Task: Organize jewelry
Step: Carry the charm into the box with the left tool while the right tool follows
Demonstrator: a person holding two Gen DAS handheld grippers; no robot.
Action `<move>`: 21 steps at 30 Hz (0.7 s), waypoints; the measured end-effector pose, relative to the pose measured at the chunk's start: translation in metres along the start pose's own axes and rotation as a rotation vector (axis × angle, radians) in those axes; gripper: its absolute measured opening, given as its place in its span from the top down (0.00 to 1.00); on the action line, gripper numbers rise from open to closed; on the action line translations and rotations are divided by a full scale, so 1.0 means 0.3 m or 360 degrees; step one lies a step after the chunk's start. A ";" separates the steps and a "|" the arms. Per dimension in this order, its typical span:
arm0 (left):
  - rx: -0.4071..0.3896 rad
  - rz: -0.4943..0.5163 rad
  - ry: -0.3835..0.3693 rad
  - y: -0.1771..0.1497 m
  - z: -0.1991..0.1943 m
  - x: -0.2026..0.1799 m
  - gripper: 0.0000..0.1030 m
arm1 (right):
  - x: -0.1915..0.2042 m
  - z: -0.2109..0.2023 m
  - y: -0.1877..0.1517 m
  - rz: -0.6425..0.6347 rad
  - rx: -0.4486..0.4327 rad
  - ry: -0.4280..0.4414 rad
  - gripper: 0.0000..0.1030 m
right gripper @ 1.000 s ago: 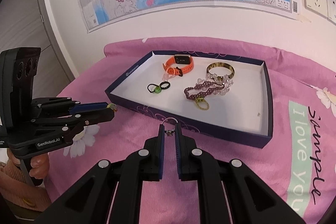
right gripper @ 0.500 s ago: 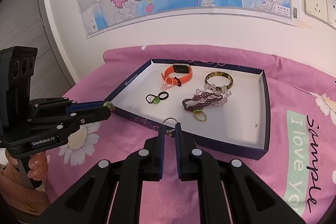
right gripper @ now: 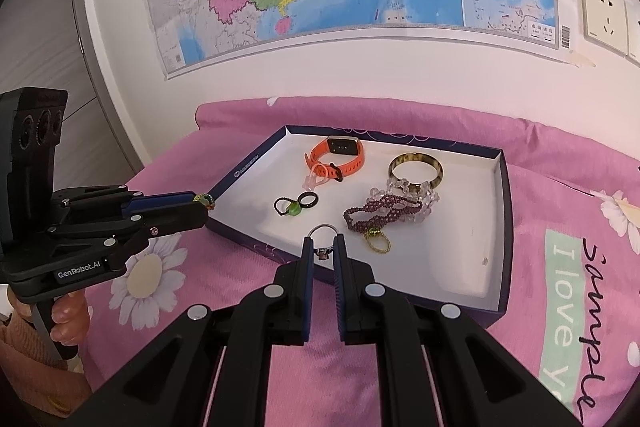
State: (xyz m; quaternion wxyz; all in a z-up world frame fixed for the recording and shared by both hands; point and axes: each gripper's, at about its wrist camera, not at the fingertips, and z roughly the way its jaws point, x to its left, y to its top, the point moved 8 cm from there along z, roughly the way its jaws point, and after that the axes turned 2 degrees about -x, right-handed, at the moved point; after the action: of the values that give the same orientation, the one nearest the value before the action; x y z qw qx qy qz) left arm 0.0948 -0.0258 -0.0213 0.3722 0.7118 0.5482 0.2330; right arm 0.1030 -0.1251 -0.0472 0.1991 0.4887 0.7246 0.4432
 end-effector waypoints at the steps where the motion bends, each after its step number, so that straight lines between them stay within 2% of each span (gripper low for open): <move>1: -0.0001 0.0001 0.0000 0.003 0.001 0.000 0.83 | 0.000 0.001 0.001 -0.0001 -0.0001 -0.0001 0.92; 21: -0.0017 0.0004 0.0018 0.045 0.028 0.020 0.83 | -0.024 0.036 0.048 -0.0008 -0.0008 -0.0018 0.92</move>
State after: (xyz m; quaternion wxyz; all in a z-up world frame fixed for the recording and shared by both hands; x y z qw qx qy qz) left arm 0.1109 -0.0241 -0.0162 0.3726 0.7091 0.5482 0.2405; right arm 0.1216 -0.1248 -0.0419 0.2054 0.4890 0.7236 0.4418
